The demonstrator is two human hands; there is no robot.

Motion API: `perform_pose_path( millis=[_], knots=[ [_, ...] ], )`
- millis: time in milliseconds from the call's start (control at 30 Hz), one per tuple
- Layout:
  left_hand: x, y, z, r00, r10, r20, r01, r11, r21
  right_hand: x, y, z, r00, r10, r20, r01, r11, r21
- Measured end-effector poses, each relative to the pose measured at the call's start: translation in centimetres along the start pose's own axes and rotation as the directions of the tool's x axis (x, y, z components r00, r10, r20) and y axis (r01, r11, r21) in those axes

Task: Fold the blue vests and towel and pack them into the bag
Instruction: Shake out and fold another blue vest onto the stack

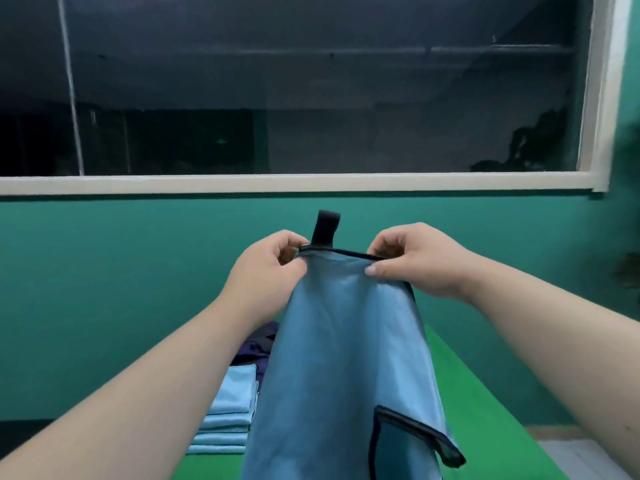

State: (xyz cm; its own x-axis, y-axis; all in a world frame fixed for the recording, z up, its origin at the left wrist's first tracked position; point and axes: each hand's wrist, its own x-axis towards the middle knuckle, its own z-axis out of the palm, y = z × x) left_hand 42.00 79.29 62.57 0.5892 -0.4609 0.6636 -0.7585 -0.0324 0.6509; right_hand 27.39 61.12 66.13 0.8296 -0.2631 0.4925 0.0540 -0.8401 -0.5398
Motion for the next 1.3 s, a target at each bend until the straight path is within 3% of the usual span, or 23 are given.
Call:
perform_pose_path(
  millis=[133, 267, 400, 600, 767, 1167, 1300],
  knots=[
    [-0.8, 1.2, -0.3, 0.995, -0.058, -0.080, 0.069, 0.987, 0.144, -0.8, -2.5, 0.3, 0.996, 0.072, -0.062, -0.069, 0.997, 0.040],
    [-4.5, 1.2, 0.3, 0.987, -0.095, -0.131, 0.111, 0.987, 0.117, -2.1, -3.9, 0.8, 0.991, 0.116, -0.074, -0.112, 0.992, 0.059],
    [-7.8, 1.3, 0.7, 0.998, -0.043, -0.054, 0.046, 0.998, 0.050, -3.4, -4.9, 1.1, 0.999, 0.049, -0.008, -0.049, 0.999, -0.012],
    [-9.3, 0.8, 0.1, 0.980, 0.194, 0.053, -0.201, 0.963, 0.177, -4.8, -5.3, 1.2, 0.996, -0.030, 0.086, 0.042, 0.988, -0.147],
    [-8.8, 1.0, 0.6, 0.920, 0.387, 0.065, -0.382, 0.842, 0.382, -5.6, -5.2, 1.8, 0.995, -0.023, 0.098, 0.043, 0.979, -0.202],
    [-8.7, 1.2, -0.2, 0.971, 0.237, 0.040, -0.220, 0.805, 0.552, -7.4, -2.4, 2.9, 0.990, 0.064, 0.123, -0.049, 0.992, -0.116],
    [-9.0, 1.2, -0.8, 0.975, 0.212, 0.060, -0.202, 0.749, 0.631, -8.3, -1.1, 3.0, 0.970, 0.130, 0.206, -0.100, 0.984, -0.147]
  ],
)
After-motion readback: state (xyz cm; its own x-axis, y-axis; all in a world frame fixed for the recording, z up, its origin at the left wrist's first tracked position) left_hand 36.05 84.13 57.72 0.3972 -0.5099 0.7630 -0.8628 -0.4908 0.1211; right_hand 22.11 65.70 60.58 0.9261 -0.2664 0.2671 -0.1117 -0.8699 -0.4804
